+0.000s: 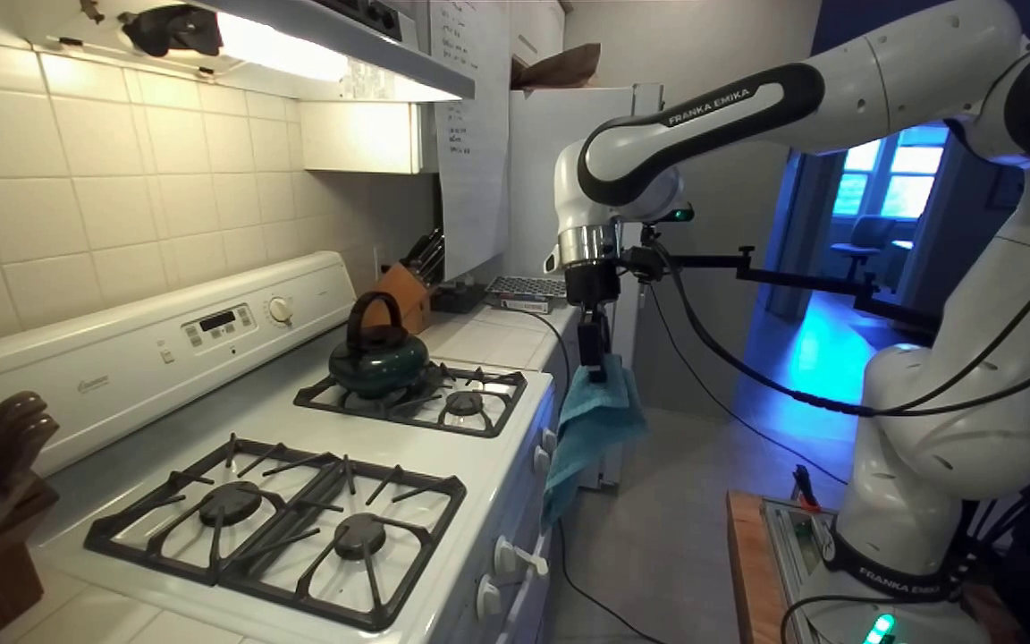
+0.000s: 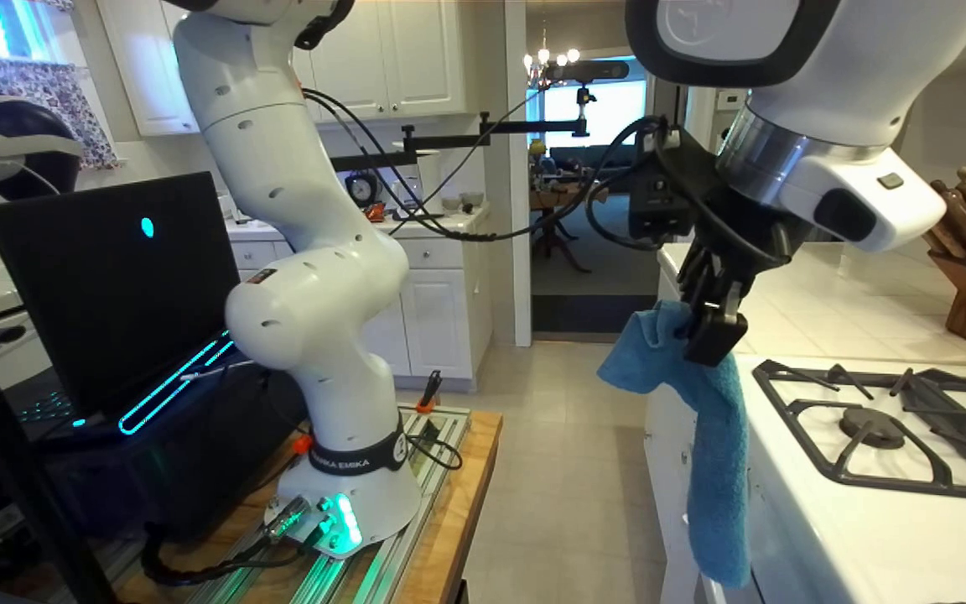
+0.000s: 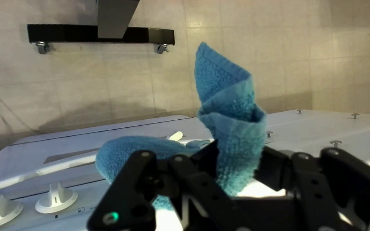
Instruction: Wipe the front part of the stove with the towel, and then hang it
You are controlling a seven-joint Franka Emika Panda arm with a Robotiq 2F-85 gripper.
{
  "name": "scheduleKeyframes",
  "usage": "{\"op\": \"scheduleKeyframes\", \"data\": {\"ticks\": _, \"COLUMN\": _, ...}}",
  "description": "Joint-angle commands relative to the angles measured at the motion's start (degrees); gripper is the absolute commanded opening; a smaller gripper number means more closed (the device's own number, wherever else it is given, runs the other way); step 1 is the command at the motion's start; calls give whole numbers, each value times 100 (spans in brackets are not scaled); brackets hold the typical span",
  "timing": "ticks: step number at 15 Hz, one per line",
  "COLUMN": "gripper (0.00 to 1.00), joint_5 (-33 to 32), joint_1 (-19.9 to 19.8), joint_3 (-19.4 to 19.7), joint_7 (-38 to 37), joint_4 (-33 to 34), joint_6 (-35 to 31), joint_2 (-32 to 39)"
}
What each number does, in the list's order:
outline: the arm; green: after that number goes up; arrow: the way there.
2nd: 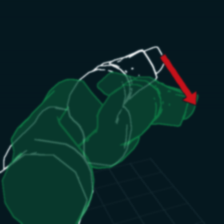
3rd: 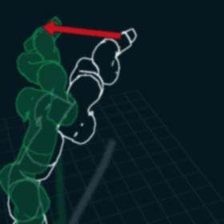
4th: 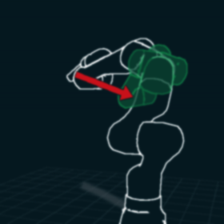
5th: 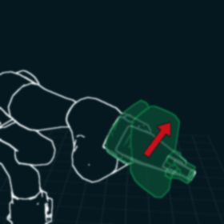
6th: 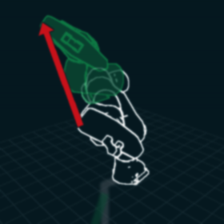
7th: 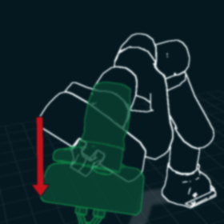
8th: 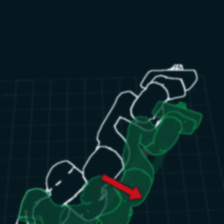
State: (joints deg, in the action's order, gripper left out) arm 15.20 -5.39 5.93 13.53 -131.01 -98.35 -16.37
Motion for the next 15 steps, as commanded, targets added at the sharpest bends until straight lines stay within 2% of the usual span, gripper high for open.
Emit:
{"op": "scheduleKeyframes", "data": {"ticks": 1, "gripper": 3, "joint_5": -100, "joint_1": 10, "joint_3": 80, "joint_7": 12, "joint_4": -128, "joint_6": -412, "joint_2": 126}}
{"op": "scheduleKeyframes", "data": {"ticks": 15, "gripper": 3, "joint_5": 29, "joint_1": 27, "joint_3": 150, "joint_7": 487, "joint_4": -285, "joint_6": -1526, "joint_2": 818}}
